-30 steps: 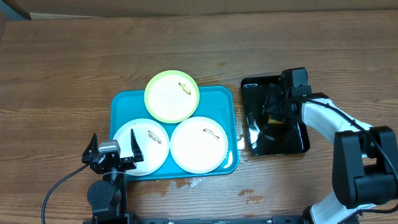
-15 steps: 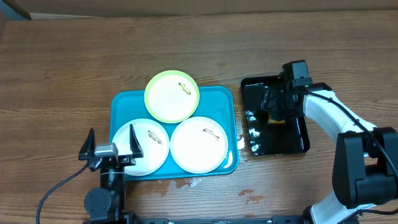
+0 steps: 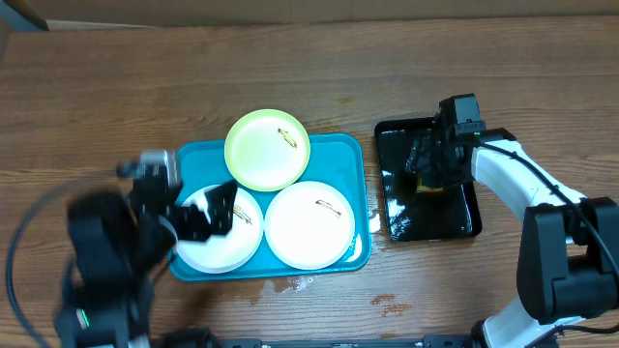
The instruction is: Clean dirty plates on tray and stack at the side
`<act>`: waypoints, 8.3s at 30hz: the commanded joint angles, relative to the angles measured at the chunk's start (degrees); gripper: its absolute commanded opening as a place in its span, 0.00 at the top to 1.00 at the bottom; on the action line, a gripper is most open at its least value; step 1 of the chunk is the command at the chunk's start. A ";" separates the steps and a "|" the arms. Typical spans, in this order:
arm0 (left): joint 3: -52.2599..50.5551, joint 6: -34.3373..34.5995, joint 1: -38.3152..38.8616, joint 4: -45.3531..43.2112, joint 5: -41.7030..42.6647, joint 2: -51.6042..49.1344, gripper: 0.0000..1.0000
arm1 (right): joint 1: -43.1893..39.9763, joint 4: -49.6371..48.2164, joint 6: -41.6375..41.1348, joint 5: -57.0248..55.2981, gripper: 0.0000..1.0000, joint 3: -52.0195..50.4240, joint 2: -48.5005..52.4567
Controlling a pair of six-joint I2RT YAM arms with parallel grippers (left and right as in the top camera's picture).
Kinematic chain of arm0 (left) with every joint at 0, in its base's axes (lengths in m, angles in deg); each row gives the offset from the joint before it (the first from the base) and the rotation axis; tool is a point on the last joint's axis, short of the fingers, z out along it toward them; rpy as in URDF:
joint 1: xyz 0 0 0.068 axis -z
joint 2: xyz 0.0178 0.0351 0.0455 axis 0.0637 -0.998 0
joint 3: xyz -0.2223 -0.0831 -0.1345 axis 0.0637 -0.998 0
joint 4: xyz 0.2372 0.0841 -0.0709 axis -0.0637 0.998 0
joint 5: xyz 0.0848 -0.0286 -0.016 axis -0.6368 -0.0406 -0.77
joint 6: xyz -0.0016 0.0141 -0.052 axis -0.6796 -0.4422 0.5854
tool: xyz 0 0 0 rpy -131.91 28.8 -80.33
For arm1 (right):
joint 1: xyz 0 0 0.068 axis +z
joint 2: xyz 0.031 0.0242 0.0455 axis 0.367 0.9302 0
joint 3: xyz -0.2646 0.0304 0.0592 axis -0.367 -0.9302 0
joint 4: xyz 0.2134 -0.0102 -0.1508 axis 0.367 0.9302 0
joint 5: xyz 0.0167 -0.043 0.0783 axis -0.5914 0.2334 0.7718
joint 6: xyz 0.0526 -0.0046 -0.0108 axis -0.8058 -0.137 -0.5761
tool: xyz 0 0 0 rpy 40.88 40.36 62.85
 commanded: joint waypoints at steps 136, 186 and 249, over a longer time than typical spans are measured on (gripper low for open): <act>-3.15 9.51 33.48 -6.21 -28.87 -49.37 0.67 | 0.13 9.46 0.20 0.13 0.19 0.96 -1.64; -3.56 10.95 33.48 -9.66 -29.79 -49.37 0.66 | 0.13 -3.13 0.17 -5.90 0.23 0.63 0.37; -6.99 10.97 33.48 -11.85 -32.26 -49.37 0.69 | 0.17 3.48 1.73 -3.37 0.32 1.36 -0.02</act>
